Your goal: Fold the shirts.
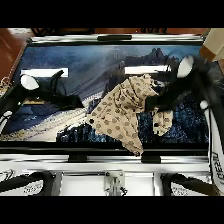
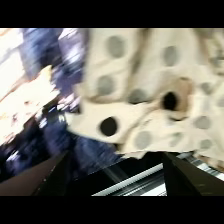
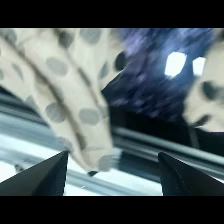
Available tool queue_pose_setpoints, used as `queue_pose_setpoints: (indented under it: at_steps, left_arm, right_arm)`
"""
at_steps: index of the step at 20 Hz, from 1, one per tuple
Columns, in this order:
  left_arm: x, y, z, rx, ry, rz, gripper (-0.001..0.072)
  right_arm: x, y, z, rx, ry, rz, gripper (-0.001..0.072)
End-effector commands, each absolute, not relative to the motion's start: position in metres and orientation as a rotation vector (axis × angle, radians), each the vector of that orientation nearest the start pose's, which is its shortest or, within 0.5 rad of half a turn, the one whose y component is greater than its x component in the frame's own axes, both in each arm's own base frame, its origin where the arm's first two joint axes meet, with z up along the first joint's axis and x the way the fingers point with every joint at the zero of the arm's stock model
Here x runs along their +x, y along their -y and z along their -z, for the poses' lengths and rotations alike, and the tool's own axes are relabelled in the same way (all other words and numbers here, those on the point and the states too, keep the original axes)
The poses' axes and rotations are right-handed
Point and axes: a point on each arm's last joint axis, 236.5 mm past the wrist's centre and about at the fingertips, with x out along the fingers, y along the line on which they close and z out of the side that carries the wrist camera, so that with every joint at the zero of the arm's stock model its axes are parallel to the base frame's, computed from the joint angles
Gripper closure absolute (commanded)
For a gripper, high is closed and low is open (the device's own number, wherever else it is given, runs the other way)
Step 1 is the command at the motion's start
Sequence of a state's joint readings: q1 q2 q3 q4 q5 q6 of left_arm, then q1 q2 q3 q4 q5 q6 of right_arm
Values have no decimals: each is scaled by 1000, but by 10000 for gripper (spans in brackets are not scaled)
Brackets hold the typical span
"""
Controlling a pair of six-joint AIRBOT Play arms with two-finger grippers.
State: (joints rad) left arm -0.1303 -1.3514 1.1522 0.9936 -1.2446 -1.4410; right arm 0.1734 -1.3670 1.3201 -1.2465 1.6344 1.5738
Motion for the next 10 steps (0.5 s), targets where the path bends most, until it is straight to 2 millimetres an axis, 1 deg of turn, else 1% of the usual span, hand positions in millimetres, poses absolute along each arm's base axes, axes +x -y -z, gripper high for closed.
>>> queue_pose_setpoints:
  at_steps: [1, 3, 5, 6, 10]
  left_arm:
    - [322, 152, 38, -383, -1484, 462, 45]
    - [322, 163, 55, -363, -1455, 450, 46]
    - [326, 176, 61, -340, -1429, 459, 46]
    - [328, 183, 65, -341, -1424, 466, 46]
    - [330, 210, 78, -400, -1429, 482, 48]
  right_arm:
    - [218, -153, 30, 324, -1863, -440, 27]
    - [194, -157, 43, 360, -1902, -444, 28]
    - [183, -152, 52, 305, -1907, -431, 28]
    - [179, -151, 56, 273, -1914, -429, 28]
    - [173, -169, 69, 200, -1883, -464, 28]
